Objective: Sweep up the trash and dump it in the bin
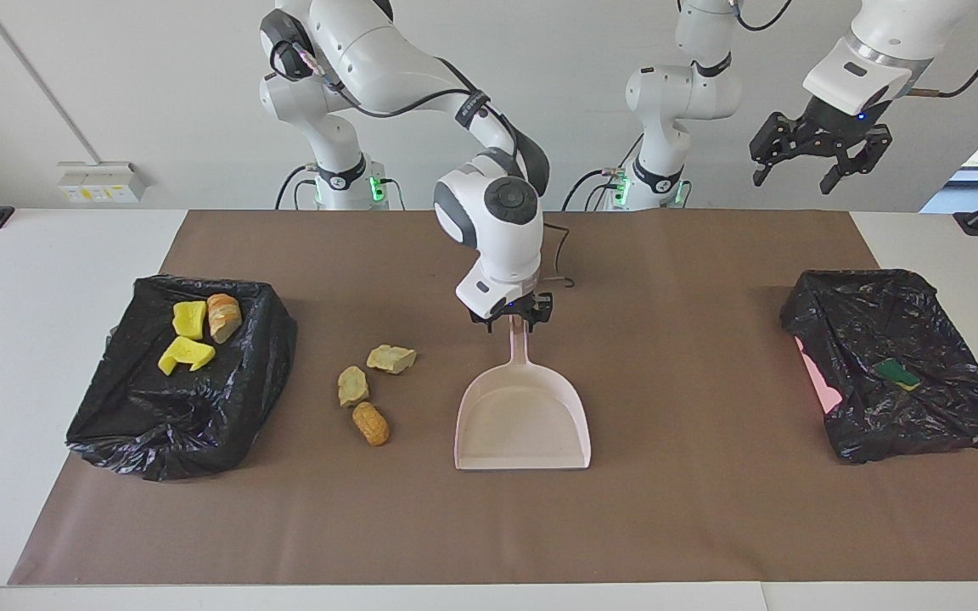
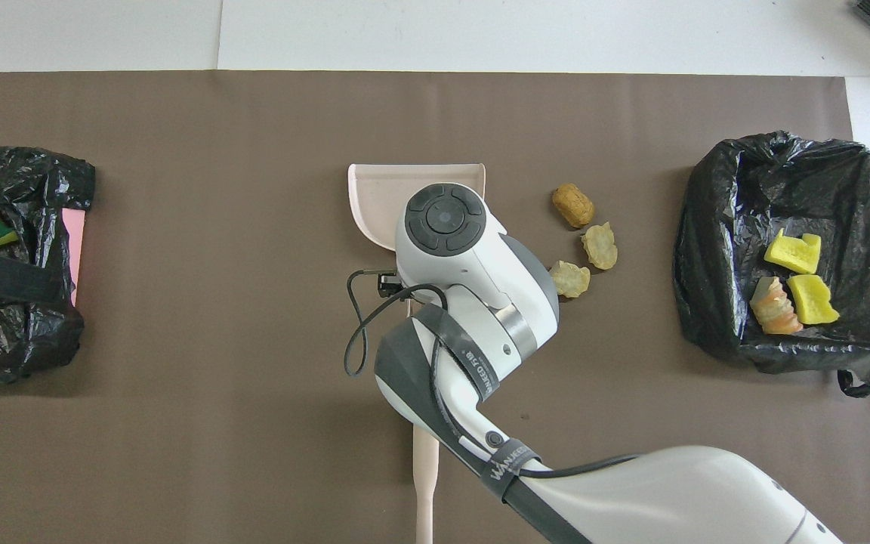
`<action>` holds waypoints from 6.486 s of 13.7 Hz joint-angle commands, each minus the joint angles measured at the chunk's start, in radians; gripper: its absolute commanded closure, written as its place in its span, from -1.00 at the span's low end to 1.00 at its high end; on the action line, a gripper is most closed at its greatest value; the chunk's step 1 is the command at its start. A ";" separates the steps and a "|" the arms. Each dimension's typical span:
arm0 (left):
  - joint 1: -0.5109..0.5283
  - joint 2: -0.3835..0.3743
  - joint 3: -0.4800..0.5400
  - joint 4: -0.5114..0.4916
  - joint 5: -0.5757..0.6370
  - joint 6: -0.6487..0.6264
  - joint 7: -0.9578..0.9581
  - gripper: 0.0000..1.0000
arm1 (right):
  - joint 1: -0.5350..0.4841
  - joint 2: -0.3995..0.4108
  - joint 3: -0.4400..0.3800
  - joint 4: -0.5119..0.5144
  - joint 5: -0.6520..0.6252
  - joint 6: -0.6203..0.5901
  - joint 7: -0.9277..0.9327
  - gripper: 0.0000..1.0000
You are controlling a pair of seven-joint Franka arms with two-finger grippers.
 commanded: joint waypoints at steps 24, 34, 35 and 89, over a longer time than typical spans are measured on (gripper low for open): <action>-0.129 0.006 -0.030 -0.127 -0.002 0.216 -0.068 -1.00 | 0.280 -0.517 0.050 -0.856 0.426 0.284 0.023 0.71; -0.416 0.310 -0.027 -0.191 0.015 0.670 -0.349 -1.00 | 0.080 -0.657 0.039 -0.773 0.292 -0.063 -0.128 1.00; -0.424 0.330 -0.029 -0.192 0.015 0.711 -0.368 -1.00 | 0.015 -0.690 0.039 -0.772 0.278 -0.116 -0.177 1.00; -0.469 0.269 -0.026 -0.565 0.104 0.817 0.596 1.00 | -0.211 -0.152 0.047 -0.338 0.442 -0.012 -0.463 1.00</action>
